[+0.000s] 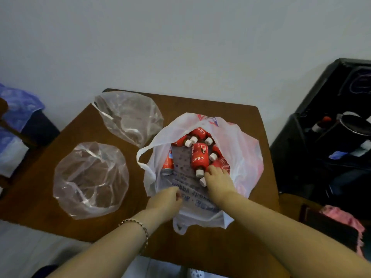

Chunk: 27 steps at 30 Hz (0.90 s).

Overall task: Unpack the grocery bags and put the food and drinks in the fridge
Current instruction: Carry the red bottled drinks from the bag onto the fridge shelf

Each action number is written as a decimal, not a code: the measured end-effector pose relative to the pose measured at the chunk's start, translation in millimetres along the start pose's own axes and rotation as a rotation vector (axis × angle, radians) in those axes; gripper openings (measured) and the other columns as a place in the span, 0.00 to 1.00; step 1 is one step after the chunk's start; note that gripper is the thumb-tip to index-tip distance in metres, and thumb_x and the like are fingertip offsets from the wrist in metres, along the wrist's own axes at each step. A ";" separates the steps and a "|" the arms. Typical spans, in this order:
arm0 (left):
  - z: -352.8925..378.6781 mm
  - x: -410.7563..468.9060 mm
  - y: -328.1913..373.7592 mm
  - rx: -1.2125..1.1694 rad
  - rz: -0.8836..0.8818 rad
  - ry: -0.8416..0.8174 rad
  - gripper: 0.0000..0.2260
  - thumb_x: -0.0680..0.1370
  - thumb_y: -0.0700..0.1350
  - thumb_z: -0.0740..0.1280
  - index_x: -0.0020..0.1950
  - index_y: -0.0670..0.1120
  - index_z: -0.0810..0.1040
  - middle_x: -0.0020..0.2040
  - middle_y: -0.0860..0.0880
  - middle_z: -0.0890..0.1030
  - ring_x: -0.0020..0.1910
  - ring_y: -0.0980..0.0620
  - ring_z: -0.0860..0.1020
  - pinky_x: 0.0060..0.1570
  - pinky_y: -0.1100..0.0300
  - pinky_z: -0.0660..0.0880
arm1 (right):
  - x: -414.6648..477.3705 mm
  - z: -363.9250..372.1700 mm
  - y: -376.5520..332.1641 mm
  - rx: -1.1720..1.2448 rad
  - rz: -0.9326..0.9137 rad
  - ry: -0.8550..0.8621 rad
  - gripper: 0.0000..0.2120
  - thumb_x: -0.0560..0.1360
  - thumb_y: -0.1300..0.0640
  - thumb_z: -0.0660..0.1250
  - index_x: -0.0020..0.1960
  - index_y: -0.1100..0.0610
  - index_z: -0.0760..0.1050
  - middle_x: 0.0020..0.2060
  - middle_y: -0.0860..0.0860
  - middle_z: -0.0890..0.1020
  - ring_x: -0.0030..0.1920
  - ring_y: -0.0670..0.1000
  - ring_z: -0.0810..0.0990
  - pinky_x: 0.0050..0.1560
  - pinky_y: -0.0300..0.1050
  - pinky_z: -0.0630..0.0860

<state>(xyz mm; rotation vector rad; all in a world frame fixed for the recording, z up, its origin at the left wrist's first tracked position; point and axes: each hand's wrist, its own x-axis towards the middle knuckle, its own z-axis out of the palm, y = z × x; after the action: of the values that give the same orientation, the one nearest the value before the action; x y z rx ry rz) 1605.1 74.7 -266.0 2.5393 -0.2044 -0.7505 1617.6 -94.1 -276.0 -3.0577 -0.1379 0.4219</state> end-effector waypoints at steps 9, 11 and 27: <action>-16.1 67.9 -1.5 -0.040 0.002 -0.090 0.04 0.80 0.47 0.61 0.46 0.51 0.73 0.48 0.51 0.79 0.49 0.52 0.78 0.52 0.57 0.76 | 55.8 24.5 22.9 -0.503 0.169 -0.297 0.26 0.79 0.61 0.57 0.75 0.62 0.52 0.72 0.65 0.55 0.70 0.70 0.59 0.61 0.56 0.70; -20.2 76.8 -2.1 -0.043 0.045 -0.127 0.05 0.79 0.47 0.61 0.44 0.51 0.72 0.48 0.50 0.79 0.49 0.51 0.78 0.54 0.53 0.77 | 61.2 25.4 29.8 -0.610 0.062 -0.299 0.25 0.80 0.62 0.56 0.75 0.63 0.51 0.72 0.65 0.56 0.69 0.70 0.60 0.61 0.58 0.70; -58.7 102.9 13.2 -0.850 -0.029 -0.229 0.11 0.80 0.60 0.55 0.55 0.57 0.71 0.50 0.52 0.79 0.52 0.49 0.80 0.55 0.49 0.78 | 29.3 -46.8 3.0 1.613 0.409 0.141 0.28 0.61 0.63 0.79 0.57 0.54 0.72 0.48 0.50 0.80 0.45 0.48 0.81 0.37 0.34 0.78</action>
<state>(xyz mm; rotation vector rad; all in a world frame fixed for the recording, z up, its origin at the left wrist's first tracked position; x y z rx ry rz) 1723.2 59.1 -265.1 1.6579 0.0738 -0.8972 1658.6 -96.1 -239.0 -1.4731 0.5541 0.1472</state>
